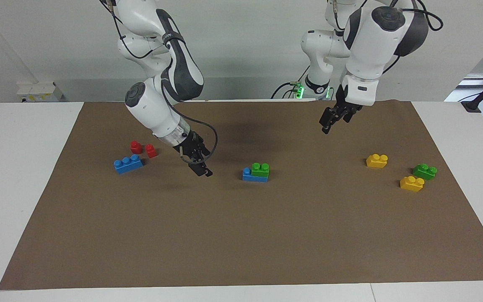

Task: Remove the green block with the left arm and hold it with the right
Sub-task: 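Move the left gripper and the right gripper toward the joined green-blue bricks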

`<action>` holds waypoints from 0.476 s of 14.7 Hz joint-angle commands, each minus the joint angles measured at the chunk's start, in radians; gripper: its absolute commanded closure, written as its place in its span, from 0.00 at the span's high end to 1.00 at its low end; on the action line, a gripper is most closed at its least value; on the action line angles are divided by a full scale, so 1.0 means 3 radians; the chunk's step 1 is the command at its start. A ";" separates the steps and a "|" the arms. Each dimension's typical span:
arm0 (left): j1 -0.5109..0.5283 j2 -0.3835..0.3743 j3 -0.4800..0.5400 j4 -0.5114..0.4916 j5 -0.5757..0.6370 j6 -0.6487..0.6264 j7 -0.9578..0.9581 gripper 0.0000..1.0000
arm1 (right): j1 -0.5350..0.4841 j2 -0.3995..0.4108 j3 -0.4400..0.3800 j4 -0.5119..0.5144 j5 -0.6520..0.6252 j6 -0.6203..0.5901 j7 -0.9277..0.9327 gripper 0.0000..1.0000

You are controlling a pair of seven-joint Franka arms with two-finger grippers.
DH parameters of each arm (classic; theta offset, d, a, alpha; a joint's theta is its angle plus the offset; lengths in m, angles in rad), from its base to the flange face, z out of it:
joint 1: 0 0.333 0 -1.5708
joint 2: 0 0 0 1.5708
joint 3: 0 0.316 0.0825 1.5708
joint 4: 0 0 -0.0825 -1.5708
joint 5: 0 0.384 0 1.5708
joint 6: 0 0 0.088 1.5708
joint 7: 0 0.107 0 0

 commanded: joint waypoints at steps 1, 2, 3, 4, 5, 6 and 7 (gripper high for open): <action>-0.0222 -0.0159 0.0047 -0.0254 -0.0019 0.0302 -0.0818 1.00 | 0.0101 0.0167 -0.0009 0.0020 0.0255 0.0113 0.0125 0.99; -0.0273 -0.0149 0.0047 -0.0265 -0.0019 0.0318 -0.1033 1.00 | 0.0121 0.0233 -0.0014 0.0021 0.0352 0.0179 0.0120 0.99; -0.0370 -0.0139 0.0052 -0.0305 -0.0019 0.0334 -0.1278 1.00 | 0.0177 0.0289 -0.0009 0.0021 0.0384 0.0256 0.0120 0.99; -0.0467 -0.0114 0.0052 -0.0331 -0.0019 0.0369 -0.1539 1.00 | 0.0243 0.0346 -0.0014 0.0021 0.0440 0.0353 0.0120 0.99; -0.0513 -0.0088 0.0052 -0.0362 -0.0019 0.0430 -0.1835 1.00 | 0.0300 0.0387 -0.0009 0.0021 0.0531 0.0460 0.0125 0.99; -0.0569 -0.0007 0.0052 -0.0367 -0.0019 0.0532 -0.2117 1.00 | 0.0321 0.0418 -0.0009 0.0026 0.0593 0.0522 0.0125 0.99; -0.0616 0.0080 0.0052 -0.0367 -0.0019 0.0634 -0.2383 1.00 | 0.0356 0.0443 -0.0009 0.0036 0.0604 0.0563 0.0125 0.99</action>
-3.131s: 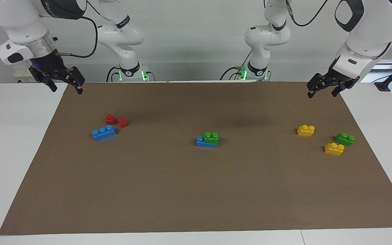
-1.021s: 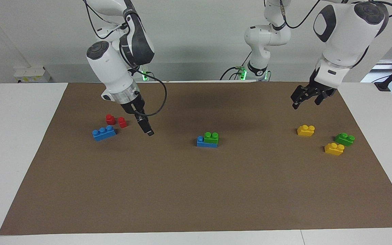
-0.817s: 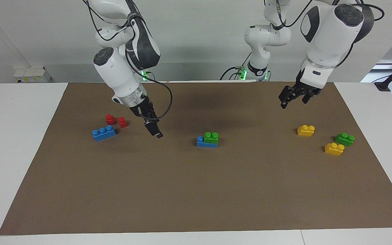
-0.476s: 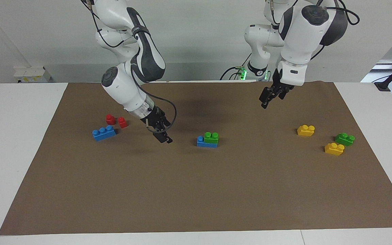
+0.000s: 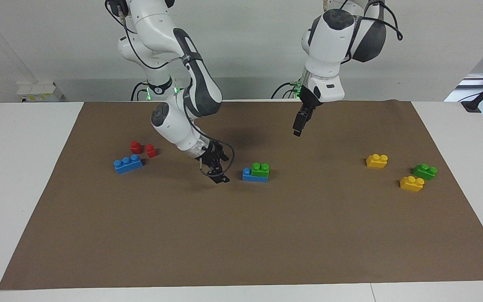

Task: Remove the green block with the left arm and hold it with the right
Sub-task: 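Move the left gripper and the right gripper toward the joined green-blue bricks, then grasp the green brick with the left gripper while the right gripper grasps blue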

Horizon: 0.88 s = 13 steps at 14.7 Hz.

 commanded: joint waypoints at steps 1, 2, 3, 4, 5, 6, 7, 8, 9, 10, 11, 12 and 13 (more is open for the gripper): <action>-0.0148 0.0141 0.0055 -0.0086 -0.0017 0.0311 -0.0650 1.00 | 0.0101 0.0082 -0.0009 0.0040 0.0134 0.0171 0.0042 0.99; -0.0184 0.0187 0.0055 -0.0086 -0.0017 0.0388 -0.0784 1.00 | 0.0142 0.0108 -0.0009 0.0045 0.0200 0.0227 0.0042 0.99; -0.0194 0.0228 0.0055 -0.0081 -0.0017 0.0419 -0.0876 1.00 | 0.0198 0.0144 -0.0014 0.0045 0.0251 0.0289 0.0042 0.99; -0.0235 0.0274 0.0055 -0.0071 -0.0012 0.0450 -0.0974 1.00 | 0.0244 0.0189 -0.0009 0.0071 0.0262 0.0365 0.0047 0.99; -0.0260 0.0341 0.0055 -0.0066 -0.0012 0.0506 -0.1106 1.00 | 0.0260 0.0220 -0.0009 0.0081 0.0262 0.0407 0.0047 0.99; -0.0296 0.0422 0.0060 -0.0061 -0.0007 0.0557 -0.1224 1.00 | 0.0270 0.0251 -0.0009 0.0096 0.0262 0.0422 0.0042 0.99; -0.0322 0.0469 0.0060 -0.0061 0.0003 0.0619 -0.1271 1.00 | 0.0285 0.0272 -0.0009 0.0096 0.0262 0.0463 0.0047 0.99; -0.0327 0.0515 0.0060 -0.0040 0.0003 0.0629 -0.1281 1.00 | 0.0326 0.0287 -0.0009 0.0096 0.0272 0.0509 0.0047 0.99; -0.0327 0.0581 0.0065 0.0005 0.0008 0.0629 -0.1342 1.00 | 0.0337 0.0292 -0.0009 0.0091 0.0328 0.0514 0.0042 0.99; -0.0327 0.0663 0.0065 0.0062 0.0034 0.0629 -0.1429 1.00 | 0.0337 0.0287 -0.0009 0.0096 0.0344 0.0519 0.0042 0.99; -0.0327 0.0714 0.0065 0.0108 0.0039 0.0629 -0.1445 1.00 | 0.0347 0.0292 -0.0009 0.0096 0.0349 0.0525 0.0042 0.99; -0.0327 0.0760 0.0065 0.0128 0.0039 0.0640 -0.1460 1.00 | 0.0357 0.0297 -0.0009 0.0096 0.0349 0.0530 0.0042 0.99; -0.0327 0.0766 0.0065 0.0129 0.0039 0.0645 -0.1521 1.00 | 0.0398 0.0307 -0.0009 0.0096 0.0349 0.0585 0.0042 0.99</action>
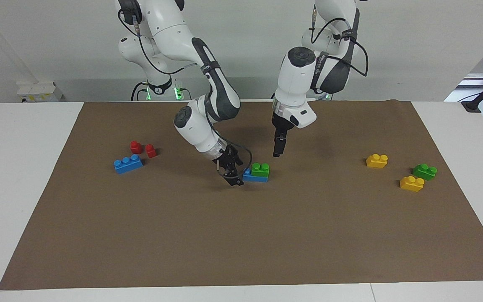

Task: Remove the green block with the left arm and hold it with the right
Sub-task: 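Grasp the green brick with the left gripper while the right gripper grasps blue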

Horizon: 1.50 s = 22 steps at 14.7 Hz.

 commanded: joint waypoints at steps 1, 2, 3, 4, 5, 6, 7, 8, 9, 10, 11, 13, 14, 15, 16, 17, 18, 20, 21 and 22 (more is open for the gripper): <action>-0.0057 0.0108 0.0052 0.0107 0.0037 0.0015 -0.0216 1.00 | 0.0075 0.0073 -0.0009 0.0053 0.0090 0.0144 0.0037 0.99; -0.0057 0.0118 0.0052 0.0107 0.0037 0.0040 -0.0272 1.00 | 0.0080 0.0104 -0.0009 0.0053 0.0090 0.0155 0.0032 0.98; -0.0057 0.0163 0.0052 0.0112 0.0037 0.0076 -0.0349 1.00 | 0.0080 0.0114 -0.0009 0.0053 0.0090 0.0170 0.0026 0.94; -0.0062 0.0194 0.0052 0.0118 0.0042 0.0086 -0.0436 1.00 | 0.0080 0.0124 -0.0009 0.0053 0.0090 0.0180 0.0026 0.90; -0.0087 0.0230 0.0052 0.0118 0.0077 0.0122 -0.0502 1.00 | 0.0085 0.0124 -0.0009 0.0053 0.0090 0.0216 0.0026 0.87; -0.0087 0.0256 0.0052 0.0128 0.0113 0.0147 -0.0553 1.00 | 0.0085 0.0124 -0.0009 0.0053 0.0090 0.0226 0.0026 0.83; -0.0087 0.0312 0.0052 0.0173 0.0124 0.0147 -0.0600 1.00 | 0.0085 0.0124 -0.0009 0.0053 0.0090 0.0226 0.0026 0.73; -0.0108 0.0388 0.0052 0.0224 0.0124 0.0142 -0.0610 1.00 | 0.0085 0.0124 -0.0009 0.0048 0.0090 0.0226 0.0026 0.61; -0.0138 0.0470 0.0052 0.0276 0.0124 0.0137 -0.0615 1.00 | 0.0080 0.0129 -0.0009 0.0048 0.0090 0.0226 0.0026 0.48; -0.0169 0.0516 0.0052 0.0286 0.0144 0.0147 -0.0646 1.00 | 0.0080 0.0130 -0.0009 0.0048 0.0090 0.0226 0.0026 0.37; -0.0174 0.0527 0.0052 0.0286 0.0185 0.0153 -0.0661 1.00 | 0.0075 0.0130 -0.0014 0.0048 0.0095 0.0226 0.0026 0.22; -0.0179 0.0568 0.0052 0.0296 0.0200 0.0168 -0.0717 1.00 | 0.0080 0.0130 -0.0009 0.0048 0.0090 0.0226 0.0021 0.00; -0.0200 0.0583 0.0052 0.0291 0.0205 0.0188 -0.0728 1.00 | 0.0080 0.0130 -0.0009 0.0048 0.0090 0.0226 0.0011 0.00; -0.0215 0.0603 0.0052 0.0291 0.0236 0.0209 -0.0758 1.00 | 0.0080 0.0130 -0.0009 0.0048 0.0090 0.0231 0.0006 0.00; -0.0215 0.0609 0.0052 0.0286 0.0262 0.0219 -0.0794 1.00 | 0.0080 0.0130 -0.0009 0.0048 0.0090 0.0231 0.0006 0.00; -0.0220 0.0609 0.0052 0.0286 0.0277 0.0224 -0.0820 1.00 | 0.0080 0.0130 -0.0009 0.0048 0.0090 0.0231 0.0006 0.00; -0.0215 0.0619 0.0052 0.0286 0.0282 0.0239 -0.0845 1.00 | 0.0080 0.0130 -0.0014 0.0048 0.0090 0.0237 0.0006 0.00; -0.0215 0.0629 0.0052 0.0276 0.0292 0.0316 -0.0886 1.00 | 0.0080 0.0130 -0.0009 0.0048 0.0090 0.0242 0.0006 0.00; -0.0220 0.0629 0.0052 0.0276 0.0292 0.0321 -0.0891 1.00 | 0.0080 0.0130 -0.0014 0.0048 0.0090 0.0242 0.0006 0.00; -0.0220 0.0644 0.0052 0.0271 0.0292 0.0331 -0.0891 1.00 | 0.0080 0.0130 -0.0014 0.0048 0.0090 0.0247 0.0006 0.00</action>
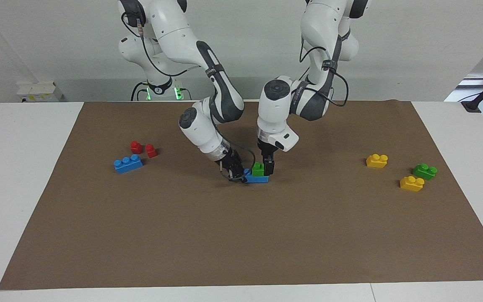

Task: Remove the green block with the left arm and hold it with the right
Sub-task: 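Grasp the green brick with the left gripper while the right gripper grasps blue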

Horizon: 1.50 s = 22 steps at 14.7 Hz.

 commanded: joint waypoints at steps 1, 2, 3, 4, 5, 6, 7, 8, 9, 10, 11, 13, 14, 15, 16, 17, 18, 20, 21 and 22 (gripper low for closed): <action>-0.0056 0.0096 0.0048 0.0035 0.0067 0.0081 -0.0096 1.00 | 0.0013 0.0045 -0.0006 0.0045 0.0089 0.0092 0.0005 0.00; -0.0056 0.0102 0.0048 0.0030 0.0072 0.0096 -0.0101 1.00 | 0.0018 0.0045 -0.0006 0.0045 0.0094 0.0092 0.0005 0.00; -0.0056 0.0102 0.0048 0.0025 0.0072 0.0111 -0.0096 1.00 | 0.0018 0.0045 -0.0006 0.0045 0.0094 0.0097 0.0010 0.00; -0.0056 0.0102 0.0048 0.0020 0.0072 0.0127 -0.0101 1.00 | 0.0018 0.0045 -0.0001 0.0045 0.0094 0.0107 0.0010 0.00; -0.0056 0.0102 0.0048 0.0015 0.0072 0.0147 -0.0101 1.00 | 0.0018 0.0045 -0.0006 0.0045 0.0089 0.0128 0.0010 0.00; -0.0056 0.0102 0.0048 0.0010 0.0072 0.0152 -0.0121 0.98 | 0.0018 0.0045 -0.0006 0.0045 0.0089 0.0133 0.0010 0.00; -0.0056 0.0102 0.0053 0.0015 0.0077 0.0152 -0.0131 0.85 | 0.0018 0.0045 -0.0006 0.0045 0.0089 0.0138 0.0010 0.00; -0.0056 0.0102 0.0048 0.0010 0.0153 0.0168 -0.0136 0.37 | 0.0018 0.0045 -0.0001 0.0045 0.0094 0.0138 0.0010 0.00; -0.0056 0.0102 0.0048 0.0005 0.0235 0.0203 -0.0182 0.00 | 0.0018 0.0045 -0.0006 0.0045 0.0089 0.0138 0.0010 0.00; -0.0061 0.0107 0.0043 -0.0005 0.0261 0.0264 -0.0177 0.00 | 0.0018 0.0045 -0.0001 0.0045 0.0089 0.0138 0.0010 0.00; -0.0056 0.0112 0.0043 -0.0011 0.0266 0.0315 -0.0182 0.00 | 0.0018 0.0045 -0.0001 0.0045 0.0089 0.0143 0.0005 0.00; -0.0061 0.0112 0.0043 -0.0016 0.0266 0.0326 -0.0193 0.00 | 0.0018 0.0045 -0.0006 0.0045 0.0089 0.0138 0.0000 0.00; -0.0061 0.0112 0.0043 -0.0011 0.0266 0.0326 -0.0198 0.00 | 0.0018 0.0045 -0.0006 0.0045 0.0089 0.0143 0.0000 0.00; -0.0061 0.0107 0.0043 -0.0011 0.0266 0.0326 -0.0198 0.00 | 0.0018 0.0045 -0.0006 0.0050 0.0089 0.0138 0.0005 0.00; -0.0061 0.0102 0.0043 -0.0011 0.0266 0.0316 -0.0198 0.00 | 0.0018 0.0045 -0.0006 0.0050 0.0089 0.0138 0.0005 0.00; -0.0056 0.0077 0.0043 -0.0006 0.0266 0.0291 -0.0198 0.00 | 0.0018 0.0045 -0.0001 0.0050 0.0089 0.0138 0.0005 0.00; -0.0046 0.0046 0.0043 -0.0005 0.0266 0.0270 -0.0183 0.00 | 0.0018 0.0045 -0.0006 0.0050 0.0089 0.0143 0.0005 0.00; -0.0005 -0.0117 0.0048 -0.0005 0.0261 0.0163 -0.0152 0.00 | 0.0018 0.0045 -0.0006 0.0050 0.0089 0.0143 0.0005 0.00; 0.0051 -0.0204 0.0053 0.0000 0.0266 0.0082 -0.0116 0.00 | 0.0018 0.0045 -0.0006 0.0050 0.0089 0.0138 0.0005 0.00; 0.0107 -0.0276 0.0048 0.0015 0.0261 -0.0010 -0.0055 0.00 | 0.0013 0.0045 -0.0006 0.0055 0.0089 0.0143 0.0005 0.00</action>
